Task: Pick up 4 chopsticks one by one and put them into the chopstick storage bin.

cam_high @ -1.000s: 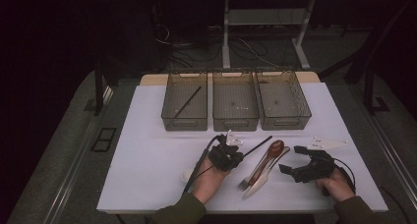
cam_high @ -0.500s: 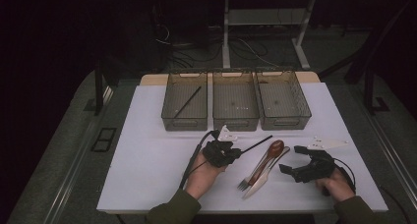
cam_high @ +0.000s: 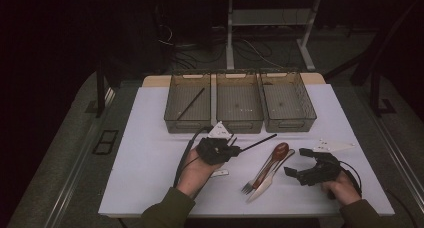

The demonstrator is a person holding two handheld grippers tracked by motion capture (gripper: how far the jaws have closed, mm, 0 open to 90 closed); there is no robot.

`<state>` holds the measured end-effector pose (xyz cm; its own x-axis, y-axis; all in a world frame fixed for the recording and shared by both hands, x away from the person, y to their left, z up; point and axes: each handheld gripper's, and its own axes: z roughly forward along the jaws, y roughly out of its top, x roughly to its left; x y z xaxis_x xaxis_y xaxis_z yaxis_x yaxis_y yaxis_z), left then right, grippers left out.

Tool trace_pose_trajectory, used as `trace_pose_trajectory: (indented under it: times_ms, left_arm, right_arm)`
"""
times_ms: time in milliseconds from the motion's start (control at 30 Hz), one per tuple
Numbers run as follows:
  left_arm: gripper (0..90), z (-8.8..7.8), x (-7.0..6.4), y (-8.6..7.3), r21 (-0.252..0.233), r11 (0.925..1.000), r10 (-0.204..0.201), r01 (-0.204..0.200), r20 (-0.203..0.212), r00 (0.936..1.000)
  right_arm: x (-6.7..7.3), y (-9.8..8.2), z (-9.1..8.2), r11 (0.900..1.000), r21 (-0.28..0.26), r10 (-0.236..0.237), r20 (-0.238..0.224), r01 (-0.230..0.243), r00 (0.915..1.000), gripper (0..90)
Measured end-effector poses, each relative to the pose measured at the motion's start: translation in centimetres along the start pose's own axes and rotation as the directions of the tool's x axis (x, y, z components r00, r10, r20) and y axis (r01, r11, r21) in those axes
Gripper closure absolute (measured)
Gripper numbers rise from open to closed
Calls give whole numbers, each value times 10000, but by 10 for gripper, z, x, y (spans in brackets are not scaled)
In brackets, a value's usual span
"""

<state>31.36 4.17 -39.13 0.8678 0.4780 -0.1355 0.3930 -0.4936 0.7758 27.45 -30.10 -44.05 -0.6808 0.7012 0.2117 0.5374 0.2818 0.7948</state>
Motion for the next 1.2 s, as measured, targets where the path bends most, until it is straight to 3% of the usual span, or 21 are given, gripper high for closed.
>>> trace_pose_trajectory:
  times_ms: [267, 667, 933, 1200]
  left_arm:
    - [854, -23, 15, 1, -433, 9990, -132, 131, -11, 9999]
    - [853, -63, 37, -2, -1344, 9889, -723, 631, -645, 9953]
    - [853, -87, 54, -9, -1827, 9781, -1233, 993, -1252, 9844]
    - [854, -100, 73, -15, -1879, 9758, -1491, 1116, -1990, 9686]
  right_arm:
    - [0, 0, 0, 10000, -3, 19, 5, -19, 10000, 8]
    - [-1, 0, 0, 10000, 6, 14, 13, -14, 10000, 8]
    - [-1, 0, 0, 10000, 16, 11, 9, -12, 10000, 8]
    - [0, 0, 0, 10000, -15, 57, 4, -57, 10000, 8]
